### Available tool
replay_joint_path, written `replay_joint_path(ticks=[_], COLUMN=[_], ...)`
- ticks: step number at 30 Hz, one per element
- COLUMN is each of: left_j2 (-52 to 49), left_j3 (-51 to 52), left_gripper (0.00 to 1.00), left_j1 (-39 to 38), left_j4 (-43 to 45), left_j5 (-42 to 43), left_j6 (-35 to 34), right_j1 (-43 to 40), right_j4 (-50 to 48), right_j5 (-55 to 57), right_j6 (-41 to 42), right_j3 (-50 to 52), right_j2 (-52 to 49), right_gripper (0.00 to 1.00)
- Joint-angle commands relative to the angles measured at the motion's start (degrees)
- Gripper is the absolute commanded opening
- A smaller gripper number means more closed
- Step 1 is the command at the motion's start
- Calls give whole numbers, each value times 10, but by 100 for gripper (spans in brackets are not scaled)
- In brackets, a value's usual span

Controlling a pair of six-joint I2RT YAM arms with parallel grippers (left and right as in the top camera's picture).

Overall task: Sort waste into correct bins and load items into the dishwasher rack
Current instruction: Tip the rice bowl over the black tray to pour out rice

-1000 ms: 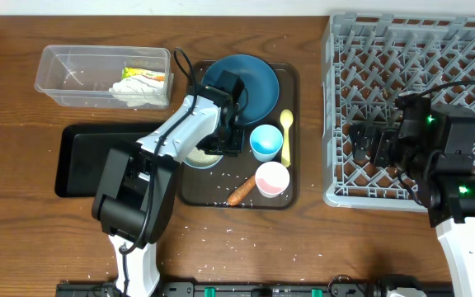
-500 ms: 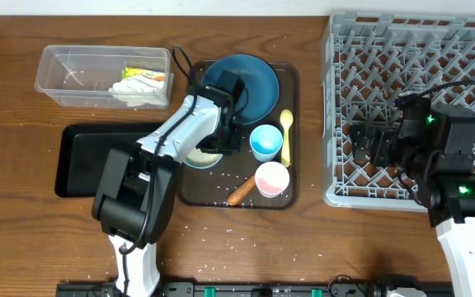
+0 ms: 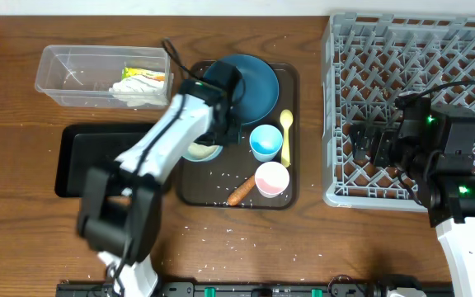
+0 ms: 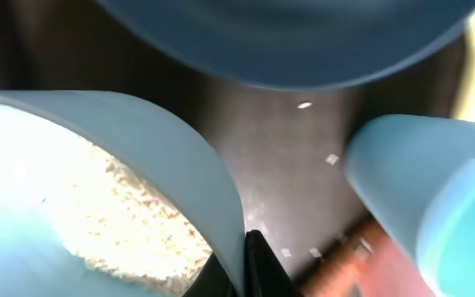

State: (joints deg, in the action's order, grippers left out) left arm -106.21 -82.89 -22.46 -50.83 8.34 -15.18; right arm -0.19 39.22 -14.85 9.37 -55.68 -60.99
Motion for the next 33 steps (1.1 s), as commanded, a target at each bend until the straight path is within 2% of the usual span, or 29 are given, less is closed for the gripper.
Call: replay_joint_path(ticks=[1, 5, 11, 25, 30, 33], left_j2=[73, 110, 111, 109, 97, 84], left_j3=[-8, -7, 20, 150, 191, 202], left_gripper=[6, 6, 6, 6, 6, 6], left_j1=[47, 120, 246, 526, 586, 608], left_j4=[-19, -51, -74, -49, -18, -16], left_j5=[41, 100, 223, 676, 735, 737], left_j6=[0, 26, 85, 267, 268, 268], right_j1=[10, 10, 10, 10, 10, 10], right_j4=[0, -1, 0, 0, 0, 0], right_j5=[-4, -4, -4, -4, -4, -4], right_j6=[-9, -9, -9, -9, -9, -9], right_j3=[-12, -12, -12, -12, -12, -11], right_j2=[2, 2, 2, 2, 2, 2], right_gripper=[99, 99, 99, 99, 99, 99])
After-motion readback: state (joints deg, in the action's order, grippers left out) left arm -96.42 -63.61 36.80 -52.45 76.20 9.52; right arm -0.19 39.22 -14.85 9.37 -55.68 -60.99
